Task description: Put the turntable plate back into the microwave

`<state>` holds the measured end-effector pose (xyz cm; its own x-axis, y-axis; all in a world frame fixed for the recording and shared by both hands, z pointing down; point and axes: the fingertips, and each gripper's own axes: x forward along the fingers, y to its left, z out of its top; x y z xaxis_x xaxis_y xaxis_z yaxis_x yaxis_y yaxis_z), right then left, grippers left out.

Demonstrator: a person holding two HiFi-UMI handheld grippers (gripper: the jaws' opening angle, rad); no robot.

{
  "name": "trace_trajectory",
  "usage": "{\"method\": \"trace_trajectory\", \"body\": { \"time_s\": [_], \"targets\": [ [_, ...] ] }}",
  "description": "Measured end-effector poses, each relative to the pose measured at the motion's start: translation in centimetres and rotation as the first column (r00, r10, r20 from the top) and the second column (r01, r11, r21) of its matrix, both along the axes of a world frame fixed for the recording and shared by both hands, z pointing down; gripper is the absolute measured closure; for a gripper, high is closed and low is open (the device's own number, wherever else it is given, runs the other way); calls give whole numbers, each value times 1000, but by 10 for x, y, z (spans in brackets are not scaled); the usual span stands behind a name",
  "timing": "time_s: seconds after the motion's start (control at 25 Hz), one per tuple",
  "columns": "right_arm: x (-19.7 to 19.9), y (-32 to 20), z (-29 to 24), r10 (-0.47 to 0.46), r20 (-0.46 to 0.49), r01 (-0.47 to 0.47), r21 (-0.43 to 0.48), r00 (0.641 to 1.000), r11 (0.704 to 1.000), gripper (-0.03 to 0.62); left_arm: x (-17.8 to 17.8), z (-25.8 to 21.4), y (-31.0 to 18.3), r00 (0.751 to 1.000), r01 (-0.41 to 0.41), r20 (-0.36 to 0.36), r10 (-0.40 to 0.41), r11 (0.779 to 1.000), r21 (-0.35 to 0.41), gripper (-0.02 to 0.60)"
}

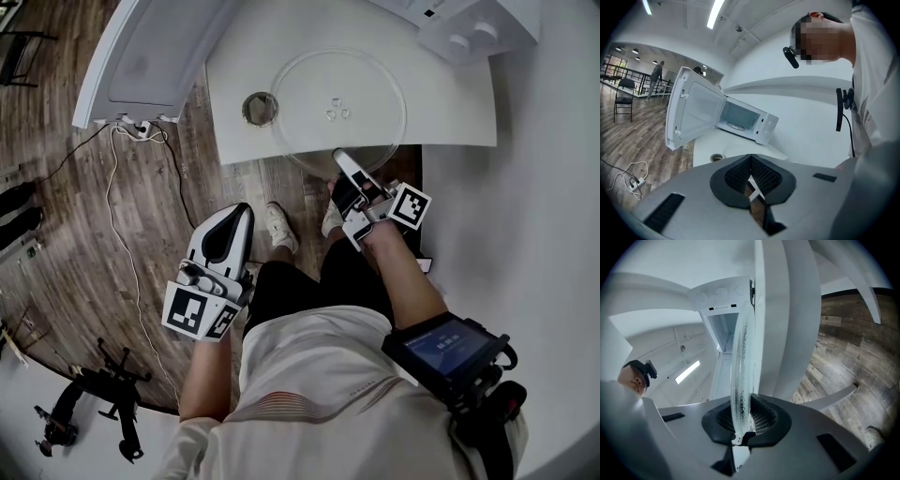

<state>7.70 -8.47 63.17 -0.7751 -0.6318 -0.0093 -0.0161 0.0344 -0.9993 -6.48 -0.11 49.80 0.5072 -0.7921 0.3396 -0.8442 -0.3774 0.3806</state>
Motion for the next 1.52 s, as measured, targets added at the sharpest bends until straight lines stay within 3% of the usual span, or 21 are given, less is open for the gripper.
{"method": "trace_trajectory", "body": {
  "time_s": [0.68, 1.32, 1.52],
  "targets": [
    [-3, -9, -34, 77, -61, -69, 115, 995, 991, 565, -16, -4, 6, 1000, -10, -26, 11, 1000, 13, 571],
    [-34, -26, -119, 234, -27, -227, 171, 972, 959, 565, -57, -61, -14, 987, -155, -19, 160, 975, 156, 571],
    [-40, -48, -129, 236, -15, -230, 174, 972, 958, 565, -57, -70, -37, 984, -172, -20, 178, 970, 172, 571]
  ]
}}
